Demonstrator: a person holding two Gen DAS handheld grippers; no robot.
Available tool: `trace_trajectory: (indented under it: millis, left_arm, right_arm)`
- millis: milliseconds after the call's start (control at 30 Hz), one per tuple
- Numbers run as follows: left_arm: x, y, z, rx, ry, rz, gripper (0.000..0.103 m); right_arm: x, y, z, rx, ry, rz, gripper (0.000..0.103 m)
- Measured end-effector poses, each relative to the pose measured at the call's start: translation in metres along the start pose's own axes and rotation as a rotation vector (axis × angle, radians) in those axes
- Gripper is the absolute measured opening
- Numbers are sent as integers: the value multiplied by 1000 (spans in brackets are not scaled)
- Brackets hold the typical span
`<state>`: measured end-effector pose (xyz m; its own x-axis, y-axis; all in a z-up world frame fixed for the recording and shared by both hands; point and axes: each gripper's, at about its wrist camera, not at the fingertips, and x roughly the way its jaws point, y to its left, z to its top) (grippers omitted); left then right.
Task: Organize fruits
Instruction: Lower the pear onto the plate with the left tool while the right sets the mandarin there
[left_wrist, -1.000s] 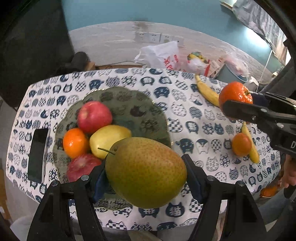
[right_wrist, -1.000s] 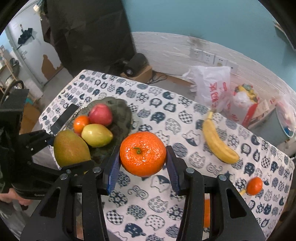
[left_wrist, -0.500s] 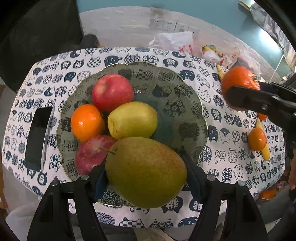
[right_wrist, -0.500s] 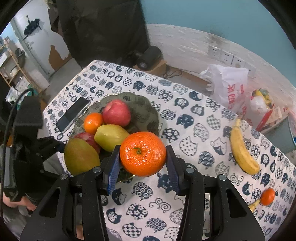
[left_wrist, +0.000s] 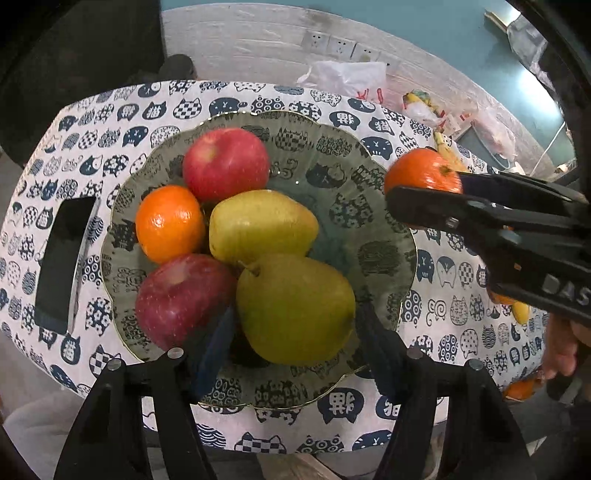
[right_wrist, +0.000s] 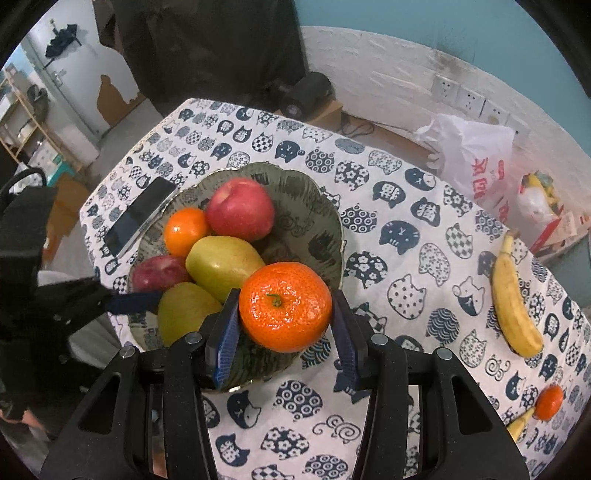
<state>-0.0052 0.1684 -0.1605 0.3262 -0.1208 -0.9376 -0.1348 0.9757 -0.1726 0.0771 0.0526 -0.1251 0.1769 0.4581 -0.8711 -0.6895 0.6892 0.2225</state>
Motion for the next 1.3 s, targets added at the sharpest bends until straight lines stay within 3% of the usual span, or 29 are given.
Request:
trace_trajectory:
  millis: [367, 633, 833, 967, 1300]
  left_arm:
    - [-9, 11, -2, -39, -6, -36, 71]
    - [-10, 9, -5, -5, -20, -30, 71]
    - [-10, 8, -5, -2, -16, -19, 71]
    - [-12, 8, -5, -11, -21, -5, 74]
    - [-17, -3, 2, -15, -50, 54, 76]
  right_arm:
    - [39, 2, 18, 4, 31, 10, 46]
    - [62, -3, 23, 35, 67, -6, 46]
    - [62, -4, 23, 29, 64, -3, 46]
    - [53, -6, 24, 46, 35, 9, 54]
    - [17, -11, 18, 68, -11, -4, 60]
